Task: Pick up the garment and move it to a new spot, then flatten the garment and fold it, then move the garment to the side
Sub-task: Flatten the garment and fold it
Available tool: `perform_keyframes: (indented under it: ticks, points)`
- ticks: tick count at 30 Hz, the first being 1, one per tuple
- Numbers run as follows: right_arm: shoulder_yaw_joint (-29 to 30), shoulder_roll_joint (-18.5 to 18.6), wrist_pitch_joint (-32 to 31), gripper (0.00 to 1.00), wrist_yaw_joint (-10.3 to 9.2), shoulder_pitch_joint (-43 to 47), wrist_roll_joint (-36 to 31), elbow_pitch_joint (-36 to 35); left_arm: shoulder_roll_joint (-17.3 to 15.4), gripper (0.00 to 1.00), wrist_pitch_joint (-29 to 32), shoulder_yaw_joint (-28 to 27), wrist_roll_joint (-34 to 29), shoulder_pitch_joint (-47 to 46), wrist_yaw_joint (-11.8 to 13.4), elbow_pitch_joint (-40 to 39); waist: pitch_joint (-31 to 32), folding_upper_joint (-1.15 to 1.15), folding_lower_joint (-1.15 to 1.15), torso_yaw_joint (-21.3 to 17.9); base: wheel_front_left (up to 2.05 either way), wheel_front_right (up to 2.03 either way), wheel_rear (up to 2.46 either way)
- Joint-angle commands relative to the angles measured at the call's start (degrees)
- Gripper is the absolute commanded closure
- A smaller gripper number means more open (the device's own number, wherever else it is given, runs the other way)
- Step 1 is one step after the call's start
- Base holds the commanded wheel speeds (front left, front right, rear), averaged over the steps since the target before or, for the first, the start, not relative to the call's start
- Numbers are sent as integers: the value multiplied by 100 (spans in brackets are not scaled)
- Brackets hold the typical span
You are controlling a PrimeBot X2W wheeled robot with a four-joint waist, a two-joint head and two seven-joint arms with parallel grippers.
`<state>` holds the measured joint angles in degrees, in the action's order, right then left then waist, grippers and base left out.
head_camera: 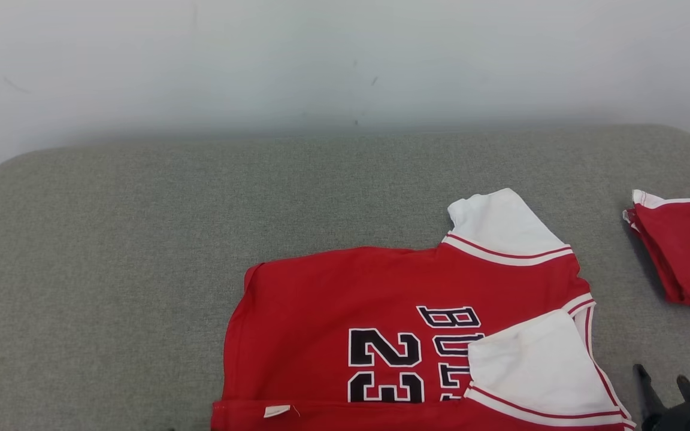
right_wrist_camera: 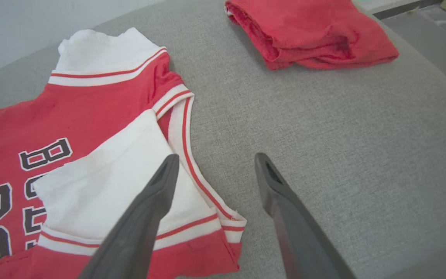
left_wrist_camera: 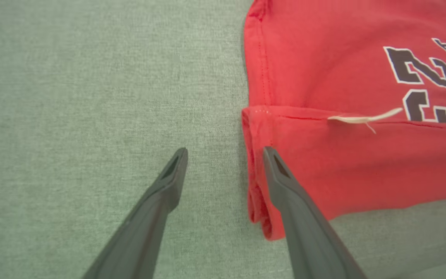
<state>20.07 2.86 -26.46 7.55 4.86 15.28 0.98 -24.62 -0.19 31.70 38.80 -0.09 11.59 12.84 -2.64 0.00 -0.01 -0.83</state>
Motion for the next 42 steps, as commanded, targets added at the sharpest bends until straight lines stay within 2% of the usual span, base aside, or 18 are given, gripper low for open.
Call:
perform_keyframes:
  ticks: [1, 9, 15, 22, 33, 42]
  points:
    - [-47, 8, 89, 0, -16, -136, -56, -64, -46, 0, -109, -65, -48, -91, 38, -36, -3, 0, 1, -7, 0, 0, 0]
    - [-510, 60, -105, 0, -16, -952, -440, -149, -67, 0, -154, -66, -226, -765, -99, 13, -126, 0, 1, -45, 0, 0, 0]
    - [-1076, 471, -510, 0, -16, -1919, -596, 137, -75, 0, 259, 62, -428, -1741, -250, 89, -389, 0, 1, -44, 0, 0, 0]
    - [-1858, 945, -785, 0, -16, -3228, -535, 935, -4, 0, 893, 299, -597, -2830, -558, 450, -848, 0, 1, -76, 0, 0, 0]
    - [-2289, 1165, -450, 0, -16, -4693, -696, 2279, 293, 0, 1577, 728, -883, -4100, -913, 1295, -1384, 0, 1, 59, 0, 0, 0]
    - [-2511, 1215, -175, 0, -16, -5274, -643, 2734, 386, 0, 1886, 963, -1107, -4750, -1030, 1879, -1765, 0, 1, 62, 0, 0, 0]
